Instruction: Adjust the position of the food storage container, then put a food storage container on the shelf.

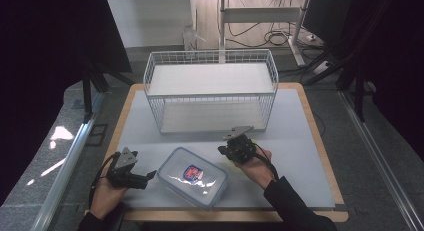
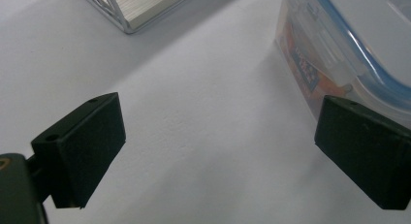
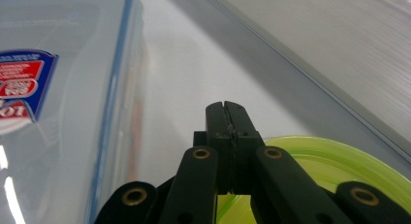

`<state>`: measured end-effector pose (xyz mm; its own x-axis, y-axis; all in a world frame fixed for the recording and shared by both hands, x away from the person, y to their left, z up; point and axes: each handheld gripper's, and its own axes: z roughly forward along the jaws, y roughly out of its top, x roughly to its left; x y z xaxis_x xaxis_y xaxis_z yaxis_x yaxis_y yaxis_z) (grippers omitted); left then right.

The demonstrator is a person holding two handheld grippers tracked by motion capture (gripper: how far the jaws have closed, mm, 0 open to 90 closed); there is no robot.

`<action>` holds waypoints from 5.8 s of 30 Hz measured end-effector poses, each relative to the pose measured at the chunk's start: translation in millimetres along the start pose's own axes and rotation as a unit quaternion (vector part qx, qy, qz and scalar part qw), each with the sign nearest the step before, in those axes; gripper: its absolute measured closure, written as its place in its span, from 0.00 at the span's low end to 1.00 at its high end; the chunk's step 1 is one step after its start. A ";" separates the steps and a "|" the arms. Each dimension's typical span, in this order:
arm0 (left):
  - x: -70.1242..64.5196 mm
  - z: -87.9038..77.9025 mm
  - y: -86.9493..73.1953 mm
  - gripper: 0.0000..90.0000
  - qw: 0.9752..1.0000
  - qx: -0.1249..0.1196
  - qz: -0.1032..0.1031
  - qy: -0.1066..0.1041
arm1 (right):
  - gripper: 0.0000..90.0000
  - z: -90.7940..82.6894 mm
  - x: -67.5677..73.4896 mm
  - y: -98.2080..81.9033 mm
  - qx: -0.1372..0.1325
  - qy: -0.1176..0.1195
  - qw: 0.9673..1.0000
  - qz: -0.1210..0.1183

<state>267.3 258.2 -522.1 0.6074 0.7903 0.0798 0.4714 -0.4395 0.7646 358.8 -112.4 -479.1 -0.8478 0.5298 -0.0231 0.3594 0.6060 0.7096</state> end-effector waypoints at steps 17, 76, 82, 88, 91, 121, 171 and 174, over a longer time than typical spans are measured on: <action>-0.1 0.3 0.1 0.05 1.000 0.002 0.000 0.001 | 1.00 -38.2 -33.7 -41.6 0.020 -0.039 0.997 0.056; -19.7 8.8 14.5 1.00 0.992 0.051 -0.017 -0.115 | 1.00 -46.2 69.2 -72.8 0.022 0.110 0.993 0.031; -24.1 11.8 18.0 1.00 0.991 0.055 -0.034 -0.115 | 1.00 -48.3 57.5 -74.0 0.015 0.092 0.994 0.059; -38.0 18.1 25.7 1.00 0.990 0.058 -0.040 -0.121 | 1.00 -51.2 38.1 -75.1 0.011 0.045 0.996 0.070; -43.5 20.4 28.6 1.00 0.990 0.059 -0.036 -0.127 | 1.00 -52.1 29.6 -76.2 0.007 0.030 0.996 0.078; -47.2 23.6 35.6 0.18 0.996 0.024 -0.016 -0.085 | 0.59 -74.6 -17.2 -82.5 -0.030 -0.044 0.995 0.090; -36.6 67.7 66.6 0.05 0.950 0.044 -0.110 -0.290 | 0.14 -28.0 -32.4 -50.4 0.028 0.152 0.968 0.196; -40.0 58.1 61.5 0.14 0.951 0.032 -0.108 -0.289 | 0.30 -40.1 -31.3 -54.5 0.005 0.143 0.968 0.206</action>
<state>309.2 174.8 -515.4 0.7329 0.5074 -0.4532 0.6520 -0.3337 0.6808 350.1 -185.9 -488.8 -0.7052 0.5419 0.4573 0.6921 0.3859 0.6100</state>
